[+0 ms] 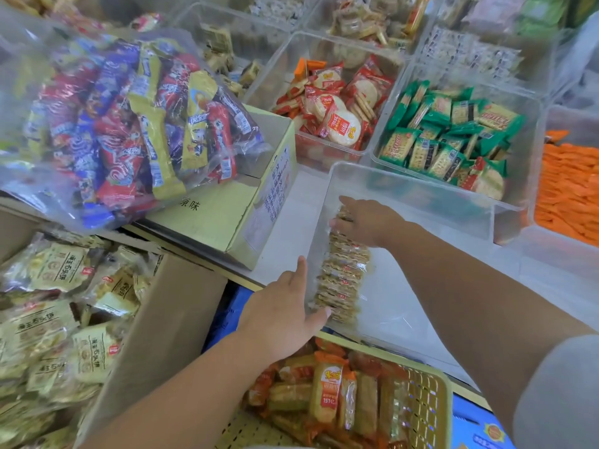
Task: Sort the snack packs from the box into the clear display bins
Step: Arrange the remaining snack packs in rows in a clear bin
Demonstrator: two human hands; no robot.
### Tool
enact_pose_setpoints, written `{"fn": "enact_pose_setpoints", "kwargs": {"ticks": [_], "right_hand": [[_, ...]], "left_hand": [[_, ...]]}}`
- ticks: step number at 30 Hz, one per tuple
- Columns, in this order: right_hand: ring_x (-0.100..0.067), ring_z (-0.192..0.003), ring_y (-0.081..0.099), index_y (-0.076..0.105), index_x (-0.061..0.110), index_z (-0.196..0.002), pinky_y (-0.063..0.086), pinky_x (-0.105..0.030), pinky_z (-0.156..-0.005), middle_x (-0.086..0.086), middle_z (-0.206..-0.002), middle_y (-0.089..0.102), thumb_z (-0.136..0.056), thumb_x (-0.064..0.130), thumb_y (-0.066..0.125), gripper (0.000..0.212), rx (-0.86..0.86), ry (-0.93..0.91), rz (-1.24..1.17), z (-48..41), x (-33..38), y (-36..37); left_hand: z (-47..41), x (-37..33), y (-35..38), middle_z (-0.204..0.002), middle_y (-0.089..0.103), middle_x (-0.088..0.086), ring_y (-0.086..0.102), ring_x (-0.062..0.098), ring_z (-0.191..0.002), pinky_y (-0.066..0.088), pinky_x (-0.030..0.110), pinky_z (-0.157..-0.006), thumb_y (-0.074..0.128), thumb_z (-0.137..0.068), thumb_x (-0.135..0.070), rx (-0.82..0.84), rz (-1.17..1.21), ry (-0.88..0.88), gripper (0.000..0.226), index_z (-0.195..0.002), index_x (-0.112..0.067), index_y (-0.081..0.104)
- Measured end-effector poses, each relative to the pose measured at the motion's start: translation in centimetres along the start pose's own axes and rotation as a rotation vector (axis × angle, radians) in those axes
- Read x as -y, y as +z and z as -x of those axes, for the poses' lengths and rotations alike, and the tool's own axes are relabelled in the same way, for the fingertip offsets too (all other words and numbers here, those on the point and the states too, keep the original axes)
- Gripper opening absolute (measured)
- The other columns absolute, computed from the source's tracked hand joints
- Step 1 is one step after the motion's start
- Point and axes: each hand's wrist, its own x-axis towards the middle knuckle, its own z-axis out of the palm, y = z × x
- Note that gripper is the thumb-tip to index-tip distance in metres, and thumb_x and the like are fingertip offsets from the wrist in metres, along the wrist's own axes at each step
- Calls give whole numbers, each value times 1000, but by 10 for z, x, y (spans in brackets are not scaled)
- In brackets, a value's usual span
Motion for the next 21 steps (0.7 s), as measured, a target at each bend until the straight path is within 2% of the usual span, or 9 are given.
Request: {"fn": "enact_pose_setpoints", "kwargs": {"ticks": [4,7,9,11,13,15,16,19,21], "right_hand": [[-30,-142,40,31,26,-157,39,-48,-112,-3,-157,43,-98,66,41,72,-114,11,28,27,19,-9],[-28,-140,40,43,24,-151,38,-45,-112,-3,-154,47,-98,59,47,63,-259,-58,-21,58,53,-11],[-28,-137,43,50,22,-145,38,-42,-110,-3,-148,52,-98,55,52,58,-359,-150,-72,82,88,-6],[-29,-131,48,57,19,-139,39,-41,-108,-5,-141,58,-97,50,57,53,-428,-266,-127,108,133,9],[-30,-129,50,62,17,-135,40,-40,-109,-6,-137,60,-96,47,62,49,-433,-360,-194,134,181,27],[-29,-131,47,63,19,-133,38,-42,-111,-5,-140,57,-95,50,61,49,-392,-436,-212,155,230,48],[-28,-132,45,63,21,-133,37,-44,-112,-4,-142,55,-95,54,56,51,-377,-471,-186,164,253,59],[-29,-140,38,63,28,-131,31,-50,-116,-1,-143,53,-92,64,44,57,-366,-544,-98,182,316,90],[-29,-148,27,61,32,-132,18,-56,-121,1,-148,50,-91,66,42,57,-317,-538,-22,186,351,108]], "left_hand": [[21,-1,-15,-160,30,1,35,25,-141,34,41,-116,38,-98,-69,-29,29,90,90,-164,-24,-3],[56,11,-28,-164,24,0,23,24,-149,23,42,-121,41,-98,-67,-145,74,158,81,-163,-29,12],[84,30,-34,-161,32,0,28,24,-147,26,42,-120,45,-97,-63,-255,123,182,74,-160,-28,29],[115,57,-38,-149,48,0,42,23,-137,36,42,-115,48,-94,-60,-386,217,166,67,-149,-23,49],[143,89,-41,-132,55,-4,48,15,-122,39,29,-104,53,-90,-56,-510,286,101,57,-135,-23,61],[168,128,-44,-122,58,-3,48,11,-112,33,13,-96,59,-87,-51,-618,289,11,48,-124,-21,66],[178,151,-45,-120,59,-3,49,11,-110,33,13,-95,61,-87,-50,-632,282,-57,48,-124,-21,66],[200,220,-49,-126,57,0,53,24,-118,44,36,-97,63,-88,-51,-556,268,-299,55,-135,-22,61],[207,270,-55,-136,55,9,51,33,-127,42,44,-103,68,-90,-49,-494,209,-458,61,-142,-21,54]]}}
